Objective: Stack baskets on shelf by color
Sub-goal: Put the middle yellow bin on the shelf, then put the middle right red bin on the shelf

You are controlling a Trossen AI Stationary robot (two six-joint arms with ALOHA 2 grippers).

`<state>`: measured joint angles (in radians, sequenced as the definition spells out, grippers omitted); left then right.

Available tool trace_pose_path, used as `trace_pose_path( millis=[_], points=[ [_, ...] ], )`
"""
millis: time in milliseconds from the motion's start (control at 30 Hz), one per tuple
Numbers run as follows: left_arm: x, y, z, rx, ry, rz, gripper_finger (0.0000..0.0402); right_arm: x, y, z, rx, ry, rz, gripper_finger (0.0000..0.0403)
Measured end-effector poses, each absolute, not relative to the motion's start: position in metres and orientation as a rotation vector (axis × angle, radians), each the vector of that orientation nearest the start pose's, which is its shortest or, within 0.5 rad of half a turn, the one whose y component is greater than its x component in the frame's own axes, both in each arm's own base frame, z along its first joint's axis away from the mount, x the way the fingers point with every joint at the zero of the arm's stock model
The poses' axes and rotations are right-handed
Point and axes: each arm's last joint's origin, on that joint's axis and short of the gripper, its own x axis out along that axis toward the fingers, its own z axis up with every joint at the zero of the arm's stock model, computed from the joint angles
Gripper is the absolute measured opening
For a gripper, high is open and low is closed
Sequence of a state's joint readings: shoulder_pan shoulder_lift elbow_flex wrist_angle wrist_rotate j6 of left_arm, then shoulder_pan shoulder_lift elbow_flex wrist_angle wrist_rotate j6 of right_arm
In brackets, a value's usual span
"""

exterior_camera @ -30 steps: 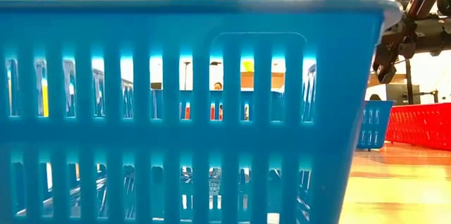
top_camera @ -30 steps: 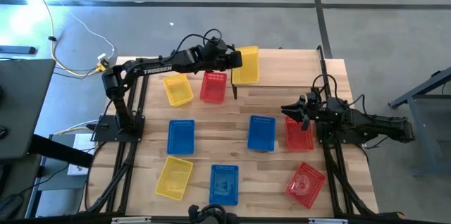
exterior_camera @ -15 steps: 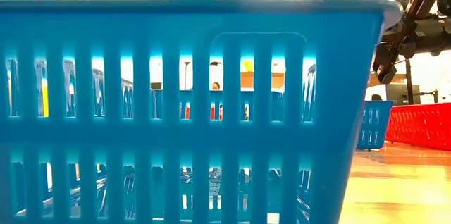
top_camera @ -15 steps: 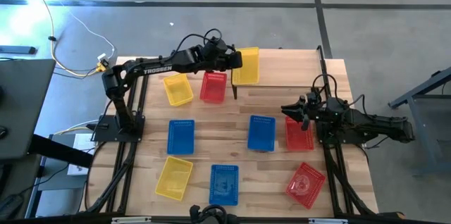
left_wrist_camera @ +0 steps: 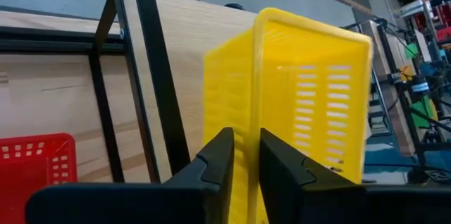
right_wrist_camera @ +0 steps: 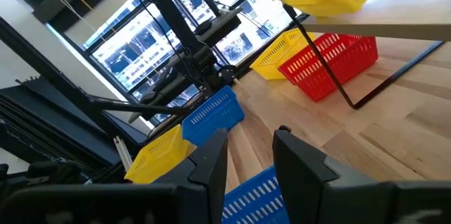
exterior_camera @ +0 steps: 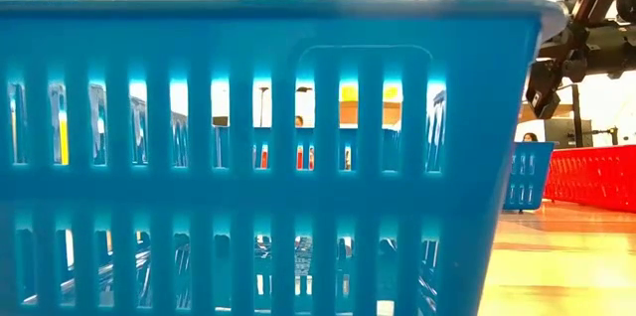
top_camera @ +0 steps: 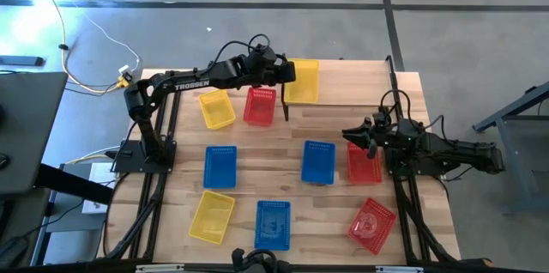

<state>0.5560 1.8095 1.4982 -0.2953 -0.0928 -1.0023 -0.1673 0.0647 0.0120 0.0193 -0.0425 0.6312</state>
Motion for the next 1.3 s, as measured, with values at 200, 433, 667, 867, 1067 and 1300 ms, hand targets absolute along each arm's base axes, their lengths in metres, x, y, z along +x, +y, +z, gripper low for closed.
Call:
trace_pose_path(
  millis=[200, 433, 667, 867, 1067, 1300],
  points=[
    [0.349, 0.221, 0.287, -1.067, 0.226, 0.906, 0.0059, 0.1, -0.016, 0.164, 0.633, -0.007, -0.131, 0.0101],
    [0.349, 0.221, 0.288, -1.061, 0.223, 0.912, 0.0059, 0.1, -0.016, 0.164, 0.632, -0.007, -0.132, 0.0101],
    [0.349, 0.222, 0.288, -1.012, 0.236, 0.911, 0.0059, 0.1, -0.015, 0.164, 0.634, -0.004, -0.121, 0.0101],
    [0.346, 0.222, 0.293, -0.986, 0.256, 0.862, 0.0059, 0.1, -0.015, 0.168, 0.631, -0.034, -0.101, 0.0101],
    [0.339, 0.218, 0.308, -0.939, 0.263, 0.792, 0.0052, 0.099, -0.014, 0.179, 0.613, -0.13, -0.025, 0.0101],
    [0.329, 0.208, 0.332, -0.838, 0.263, 0.677, 0.0044, 0.098, -0.012, 0.188, 0.651, -0.15, 0.043, 0.0101]
  ],
)
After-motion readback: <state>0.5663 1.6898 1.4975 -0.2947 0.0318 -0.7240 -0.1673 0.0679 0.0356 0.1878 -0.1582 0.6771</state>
